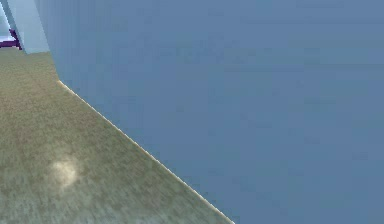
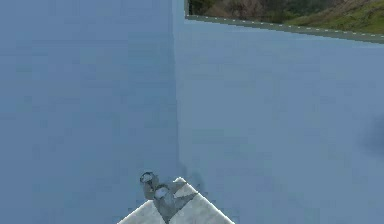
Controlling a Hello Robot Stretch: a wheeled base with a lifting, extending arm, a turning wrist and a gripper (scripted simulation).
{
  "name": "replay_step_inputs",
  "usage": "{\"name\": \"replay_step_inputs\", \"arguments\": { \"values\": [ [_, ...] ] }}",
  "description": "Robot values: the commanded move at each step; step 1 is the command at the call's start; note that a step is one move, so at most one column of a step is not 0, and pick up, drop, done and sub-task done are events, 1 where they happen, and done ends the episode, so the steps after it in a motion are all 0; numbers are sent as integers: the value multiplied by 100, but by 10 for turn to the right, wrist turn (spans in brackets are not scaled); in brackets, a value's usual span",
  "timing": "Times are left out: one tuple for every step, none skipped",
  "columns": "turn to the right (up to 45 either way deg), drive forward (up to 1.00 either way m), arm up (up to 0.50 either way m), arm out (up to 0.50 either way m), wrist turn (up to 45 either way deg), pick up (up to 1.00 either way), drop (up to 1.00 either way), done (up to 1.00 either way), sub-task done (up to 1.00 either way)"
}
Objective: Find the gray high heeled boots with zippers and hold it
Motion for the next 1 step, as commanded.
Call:
{"name": "replay_step_inputs", "arguments": {
  "values": [
    [0, 0, 16, 0, 0, 0, 0, 0, 0]
  ]
}}
